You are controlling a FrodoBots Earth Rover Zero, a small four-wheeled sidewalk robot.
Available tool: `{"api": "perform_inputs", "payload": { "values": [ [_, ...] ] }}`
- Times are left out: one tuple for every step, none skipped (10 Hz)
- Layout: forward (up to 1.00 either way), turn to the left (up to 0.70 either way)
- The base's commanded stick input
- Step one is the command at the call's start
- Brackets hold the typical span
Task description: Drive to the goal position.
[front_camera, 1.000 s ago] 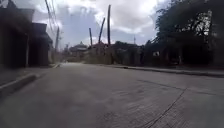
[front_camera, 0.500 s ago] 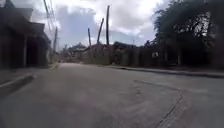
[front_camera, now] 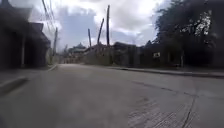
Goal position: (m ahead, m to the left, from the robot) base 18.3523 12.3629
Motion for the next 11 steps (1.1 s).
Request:
{"api": "perform_inputs", "payload": {
  "values": [
    [0.7,0.0],
    [0.72,0.0],
    [0.81,0.0],
    [0.87,0.3],
    [1.0,0.4],
    [1.0,0.4],
    [1.0,0.4],
    [1.0,0.4],
    [1.0,0.4],
    [1.0,0.4],
    [1.0,0.39]
  ]
}}
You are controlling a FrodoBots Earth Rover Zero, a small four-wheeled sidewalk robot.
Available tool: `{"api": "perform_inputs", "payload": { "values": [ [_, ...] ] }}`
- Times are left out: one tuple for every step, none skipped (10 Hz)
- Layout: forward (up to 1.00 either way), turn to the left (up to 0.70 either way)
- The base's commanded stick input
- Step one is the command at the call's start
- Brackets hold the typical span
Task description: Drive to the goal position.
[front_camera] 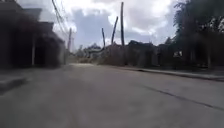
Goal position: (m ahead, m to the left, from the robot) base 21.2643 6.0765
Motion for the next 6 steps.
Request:
{"api": "perform_inputs", "payload": {
  "values": [
    [1.0,0.19],
    [1.0,0.1],
    [1.0,0.01],
    [1.0,0.0],
    [1.0,0.0],
    [1.0,0.0]
  ]
}}
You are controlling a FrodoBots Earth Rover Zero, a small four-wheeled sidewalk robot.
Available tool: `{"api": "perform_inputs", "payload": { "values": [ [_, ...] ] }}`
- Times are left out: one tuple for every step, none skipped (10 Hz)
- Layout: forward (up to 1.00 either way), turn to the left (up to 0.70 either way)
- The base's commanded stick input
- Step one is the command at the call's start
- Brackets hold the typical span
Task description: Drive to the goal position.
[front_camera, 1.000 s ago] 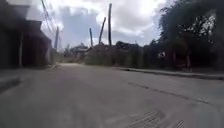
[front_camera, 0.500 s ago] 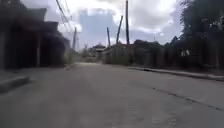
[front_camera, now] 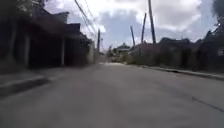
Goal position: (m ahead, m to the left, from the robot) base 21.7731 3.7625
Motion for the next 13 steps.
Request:
{"api": "perform_inputs", "payload": {
  "values": [
    [1.0,0.0],
    [1.0,0.0],
    [1.0,0.0],
    [1.0,0.0],
    [1.0,0.0],
    [1.0,0.0],
    [1.0,0.0],
    [1.0,0.0],
    [1.0,0.0],
    [1.0,0.0],
    [1.0,0.0],
    [1.0,0.0],
    [1.0,0.0]
  ]
}}
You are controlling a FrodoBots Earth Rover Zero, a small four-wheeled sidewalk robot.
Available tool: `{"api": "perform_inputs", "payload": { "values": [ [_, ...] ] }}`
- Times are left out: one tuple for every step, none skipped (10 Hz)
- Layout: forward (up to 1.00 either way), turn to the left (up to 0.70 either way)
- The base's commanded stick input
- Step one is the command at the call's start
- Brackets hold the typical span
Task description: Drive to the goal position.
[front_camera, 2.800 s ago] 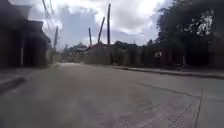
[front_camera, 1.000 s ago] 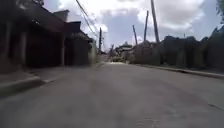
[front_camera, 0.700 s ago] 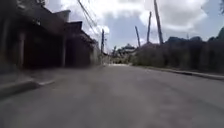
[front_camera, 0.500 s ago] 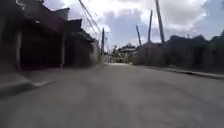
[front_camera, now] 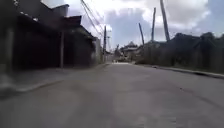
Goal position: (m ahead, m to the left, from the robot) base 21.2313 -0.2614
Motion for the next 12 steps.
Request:
{"api": "perform_inputs", "payload": {
  "values": [
    [1.0,0.0],
    [1.0,0.0],
    [1.0,0.0],
    [1.0,0.0],
    [1.0,0.0],
    [1.0,0.0],
    [1.0,0.0],
    [1.0,0.0],
    [1.0,0.0],
    [1.0,0.0],
    [1.0,0.0],
    [1.0,0.0]
  ]
}}
